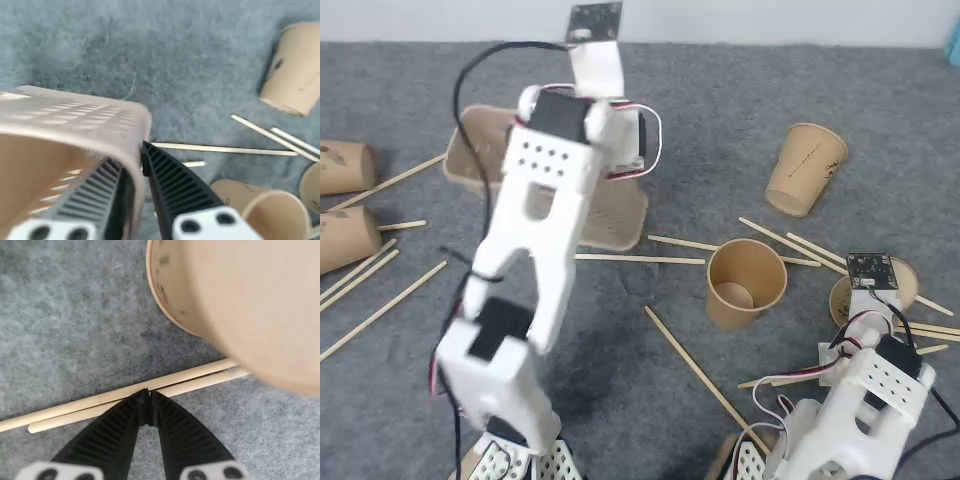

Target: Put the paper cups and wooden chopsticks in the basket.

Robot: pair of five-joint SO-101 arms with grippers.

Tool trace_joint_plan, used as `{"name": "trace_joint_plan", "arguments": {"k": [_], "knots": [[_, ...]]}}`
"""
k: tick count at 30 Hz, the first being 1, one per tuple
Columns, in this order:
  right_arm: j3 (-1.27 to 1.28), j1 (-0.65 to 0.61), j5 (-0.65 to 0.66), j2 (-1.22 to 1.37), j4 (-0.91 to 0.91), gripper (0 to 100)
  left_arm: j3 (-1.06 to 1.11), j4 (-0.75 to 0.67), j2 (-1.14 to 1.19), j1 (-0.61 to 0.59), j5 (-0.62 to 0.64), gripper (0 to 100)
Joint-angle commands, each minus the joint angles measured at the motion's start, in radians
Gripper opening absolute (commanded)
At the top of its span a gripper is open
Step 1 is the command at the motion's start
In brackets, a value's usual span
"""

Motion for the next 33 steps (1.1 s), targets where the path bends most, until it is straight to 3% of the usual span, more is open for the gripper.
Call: {"name": "trace_joint_plan", "arguments": {"k": [1, 5, 11, 18, 23, 33], "knots": [[-0.008, -0.007, 0.0, -0.022, -0.018, 1.2, -0.222, 0.061, 0.127, -0.017, -0.023, 1], [-0.008, -0.007, 0.0, -0.021, -0.018, 1.2, -0.394, 0.103, 0.213, -0.021, -0.071, 1], [-0.008, -0.008, 0.002, -0.021, -0.018, 1.2, -0.372, 0.103, 0.224, -0.017, -0.1, 2], [-0.008, -0.008, 0.002, -0.021, -0.018, 1.2, -0.372, 0.103, 0.222, -0.002, -0.166, 18], [-0.008, -0.008, 0.002, -0.019, -0.018, 1.2, -0.38, 0.103, 0.221, -0.006, -0.21, 19], [-0.008, -0.008, 0.002, -0.019, -0.018, 1.2, -0.272, 0.103, -0.117, -0.02, -0.354, 19]]}}
